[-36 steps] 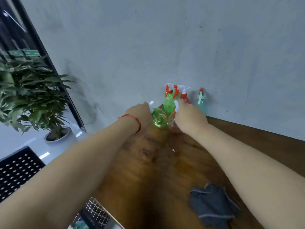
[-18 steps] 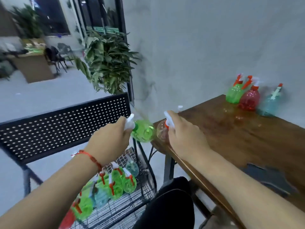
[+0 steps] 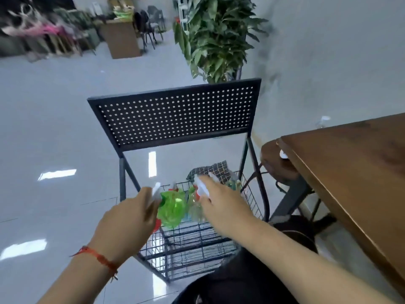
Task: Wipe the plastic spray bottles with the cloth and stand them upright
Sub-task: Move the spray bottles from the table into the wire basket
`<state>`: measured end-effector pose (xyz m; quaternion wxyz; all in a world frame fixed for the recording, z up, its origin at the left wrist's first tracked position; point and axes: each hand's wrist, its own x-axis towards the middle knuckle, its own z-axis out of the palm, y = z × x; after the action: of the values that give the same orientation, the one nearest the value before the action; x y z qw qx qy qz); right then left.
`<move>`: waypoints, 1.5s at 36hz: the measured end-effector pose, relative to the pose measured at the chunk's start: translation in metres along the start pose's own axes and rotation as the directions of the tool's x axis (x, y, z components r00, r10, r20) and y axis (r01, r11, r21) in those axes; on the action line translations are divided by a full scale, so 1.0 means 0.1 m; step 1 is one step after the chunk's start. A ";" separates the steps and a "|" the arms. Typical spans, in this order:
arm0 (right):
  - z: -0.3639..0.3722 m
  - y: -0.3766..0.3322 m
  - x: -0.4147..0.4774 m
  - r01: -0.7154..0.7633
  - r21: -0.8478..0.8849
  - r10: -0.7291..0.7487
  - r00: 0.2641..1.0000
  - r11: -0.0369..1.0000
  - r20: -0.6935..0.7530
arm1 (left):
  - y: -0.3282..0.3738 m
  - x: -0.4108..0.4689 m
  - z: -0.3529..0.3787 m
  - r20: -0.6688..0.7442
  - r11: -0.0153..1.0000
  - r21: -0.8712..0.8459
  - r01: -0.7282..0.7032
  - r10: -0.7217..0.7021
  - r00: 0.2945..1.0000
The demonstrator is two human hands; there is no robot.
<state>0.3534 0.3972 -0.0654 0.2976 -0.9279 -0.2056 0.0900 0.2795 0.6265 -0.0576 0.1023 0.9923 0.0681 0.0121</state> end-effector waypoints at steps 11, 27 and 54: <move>0.88 0.05 0.42 -0.101 0.105 0.072 0.964 0.989 0.257 | -0.30 0.06 0.61 0.171 0.956 0.210 0.206 -0.243 0.955; 1.82 0.29 0.70 -0.193 0.014 0.162 0.860 0.981 0.485 | -0.51 0.41 1.66 0.346 0.915 0.203 0.349 -0.401 0.848; 1.22 0.47 0.65 -0.168 0.021 0.150 0.924 0.986 0.351 | -0.24 0.47 1.17 0.218 0.942 0.214 0.259 -0.304 0.927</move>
<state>0.3922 0.4540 -0.1949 0.2718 -0.9030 -0.1769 0.2818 0.3269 0.6326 -0.1770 0.0196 0.9710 0.1978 -0.1331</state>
